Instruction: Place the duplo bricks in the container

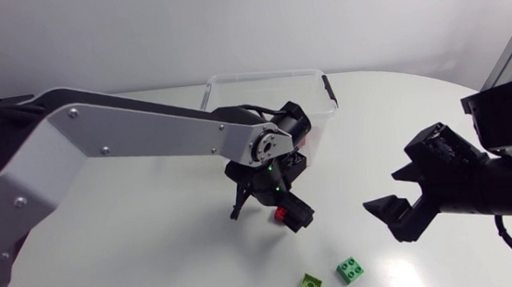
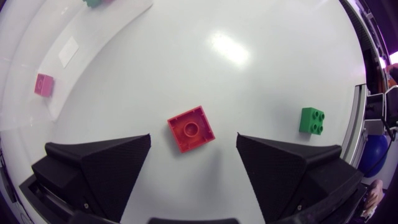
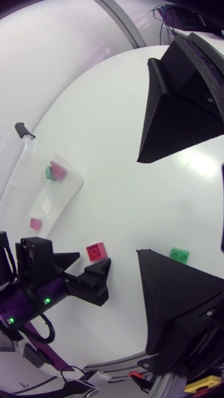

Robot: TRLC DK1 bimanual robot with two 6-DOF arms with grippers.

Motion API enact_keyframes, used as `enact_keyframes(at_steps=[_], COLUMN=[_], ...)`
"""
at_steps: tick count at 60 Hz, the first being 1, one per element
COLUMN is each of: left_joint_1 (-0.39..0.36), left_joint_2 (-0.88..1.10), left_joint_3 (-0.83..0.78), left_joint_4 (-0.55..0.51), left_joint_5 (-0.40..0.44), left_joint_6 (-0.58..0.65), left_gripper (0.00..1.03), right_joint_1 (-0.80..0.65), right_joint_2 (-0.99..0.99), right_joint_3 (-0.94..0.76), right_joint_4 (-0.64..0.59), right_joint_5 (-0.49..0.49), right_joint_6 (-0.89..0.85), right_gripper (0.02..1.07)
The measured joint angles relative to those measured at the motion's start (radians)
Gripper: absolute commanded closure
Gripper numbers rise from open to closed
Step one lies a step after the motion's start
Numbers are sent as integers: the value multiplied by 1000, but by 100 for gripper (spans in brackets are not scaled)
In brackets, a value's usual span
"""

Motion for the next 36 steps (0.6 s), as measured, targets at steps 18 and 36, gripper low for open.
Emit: enact_keyframes(at_steps=[18, 36], left_joint_1=[5, 8], left_joint_2=[81, 104], left_joint_3=[71, 87], left_joint_4=[-34, -37], left_joint_5=[-16, -19], left_joint_6=[-26, -29], left_gripper=[73, 79], right_joint_1=[80, 92], right_joint_2=[130, 291], right_joint_3=[-1, -5], right_joint_4=[-3, -16], right_joint_5=[-3, -26], right_joint_6=[-20, -37], right_gripper=[7, 7])
